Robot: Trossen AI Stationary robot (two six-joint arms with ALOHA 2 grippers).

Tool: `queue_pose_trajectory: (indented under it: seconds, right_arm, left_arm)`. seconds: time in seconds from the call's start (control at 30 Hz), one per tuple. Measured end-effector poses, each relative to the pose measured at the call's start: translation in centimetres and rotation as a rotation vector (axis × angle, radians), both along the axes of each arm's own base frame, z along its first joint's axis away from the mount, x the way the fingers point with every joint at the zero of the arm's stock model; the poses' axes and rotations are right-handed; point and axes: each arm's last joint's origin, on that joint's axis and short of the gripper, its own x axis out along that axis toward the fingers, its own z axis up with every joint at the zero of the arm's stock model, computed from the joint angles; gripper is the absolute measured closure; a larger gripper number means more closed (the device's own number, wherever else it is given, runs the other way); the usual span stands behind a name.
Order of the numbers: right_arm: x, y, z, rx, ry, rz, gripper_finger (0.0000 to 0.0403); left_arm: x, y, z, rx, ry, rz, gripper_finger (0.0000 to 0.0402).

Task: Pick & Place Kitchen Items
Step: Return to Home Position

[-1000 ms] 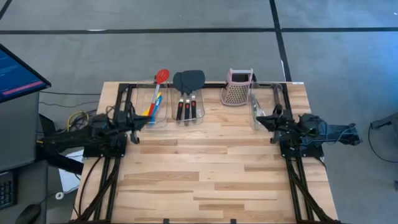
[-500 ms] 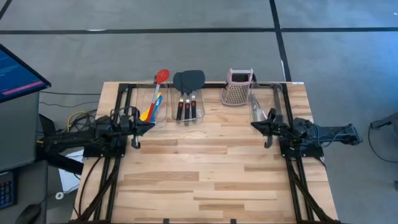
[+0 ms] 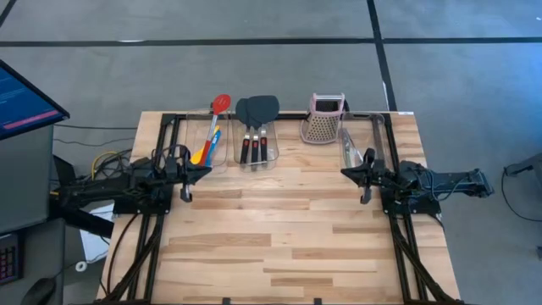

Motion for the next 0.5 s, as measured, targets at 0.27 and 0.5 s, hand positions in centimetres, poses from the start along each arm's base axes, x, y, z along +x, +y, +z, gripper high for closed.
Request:
queue_pose_trajectory:
  seconds: [0.27, 0.5]
  right_arm:
    - [0.0, -0.01, -0.01, 0.001, 0.001, -0.002, 0.0403]
    - [0.0, -0.01, -0.03, 0.002, 0.001, -0.002, 0.0403]
  left_arm:
    - [-0.01, 0.0, 0.06, -0.001, -0.007, 0.0, 0.0396]
    - [-0.01, 0.0, 0.07, -0.001, -0.008, 0.0, 0.0398]
